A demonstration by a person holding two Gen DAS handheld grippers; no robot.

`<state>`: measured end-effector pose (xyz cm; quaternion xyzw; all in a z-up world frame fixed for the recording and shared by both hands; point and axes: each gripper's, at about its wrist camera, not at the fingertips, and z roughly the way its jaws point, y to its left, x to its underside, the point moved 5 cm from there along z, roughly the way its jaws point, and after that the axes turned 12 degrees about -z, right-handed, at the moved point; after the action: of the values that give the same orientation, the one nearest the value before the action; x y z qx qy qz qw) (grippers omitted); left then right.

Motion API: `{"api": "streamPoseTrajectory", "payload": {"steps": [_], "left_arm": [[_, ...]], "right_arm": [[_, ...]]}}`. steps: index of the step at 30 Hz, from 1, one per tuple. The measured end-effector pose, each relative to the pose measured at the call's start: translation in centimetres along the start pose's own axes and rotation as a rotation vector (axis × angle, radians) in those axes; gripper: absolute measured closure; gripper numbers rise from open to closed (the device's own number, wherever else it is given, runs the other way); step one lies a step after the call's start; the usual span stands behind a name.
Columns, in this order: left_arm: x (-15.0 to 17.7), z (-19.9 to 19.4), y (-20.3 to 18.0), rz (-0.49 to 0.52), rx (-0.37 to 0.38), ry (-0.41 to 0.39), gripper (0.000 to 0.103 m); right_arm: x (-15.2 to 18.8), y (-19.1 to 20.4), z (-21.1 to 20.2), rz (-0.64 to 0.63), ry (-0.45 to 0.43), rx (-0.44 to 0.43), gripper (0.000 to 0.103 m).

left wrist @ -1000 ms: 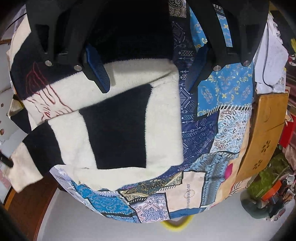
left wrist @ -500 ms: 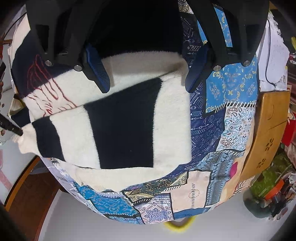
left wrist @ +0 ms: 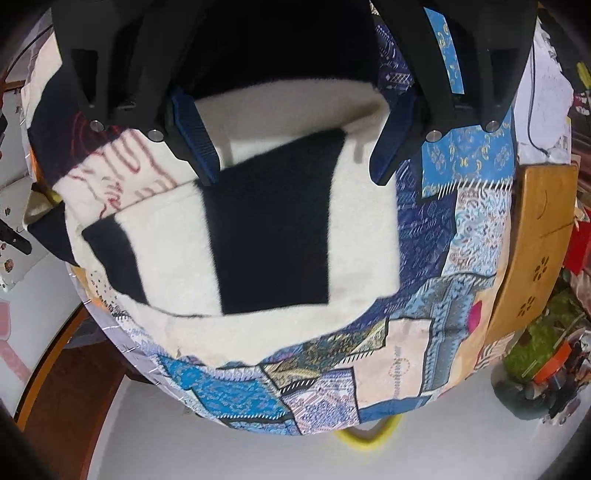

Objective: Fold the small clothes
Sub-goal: 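Carry the held sleeve across the sweater body with the right gripper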

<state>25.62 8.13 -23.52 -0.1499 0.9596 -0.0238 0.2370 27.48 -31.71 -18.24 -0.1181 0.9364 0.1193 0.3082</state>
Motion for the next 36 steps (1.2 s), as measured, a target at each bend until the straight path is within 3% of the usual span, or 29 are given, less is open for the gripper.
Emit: {"api": "streamPoseTrajectory", "payload": {"steps": [4,8,15,24,27,31,36], "left_arm": [[-1.4,-0.4,-1.4,0.017,0.012,-0.024,0.02],[-2.7,-0.4,-3.1,0.025,0.042,-0.035,0.02],[-3.6,2.8,-4.9,0.028,0.024,0.019,0.019],[-2.2,6.7,-4.6,-0.004,-0.005,0.11,0.019],[-2.3,6.9,-4.6,-0.014,-0.007,0.11,0.016],[-2.2,7.1,-5.0,-0.002,-0.021,0.103,0.015],[-2.1,7.0,-5.5,0.021,-0.039,0.089,0.015]], "right_arm": [[-0.6,-2.3,-1.7,0.012,-0.034,0.062,0.072],[0.0,-5.4,-2.8,0.053,-0.041,0.117,0.063],[3.0,-10.2,-2.3,0.173,0.006,0.16,0.061],[8.2,-14.5,1.6,0.314,0.141,0.169,0.06],[9.8,-14.7,3.1,0.344,0.191,0.133,0.058],[10.3,-14.1,3.8,0.33,0.177,0.118,0.043],[10.1,-13.8,5.1,0.278,0.187,0.144,0.045]]}}
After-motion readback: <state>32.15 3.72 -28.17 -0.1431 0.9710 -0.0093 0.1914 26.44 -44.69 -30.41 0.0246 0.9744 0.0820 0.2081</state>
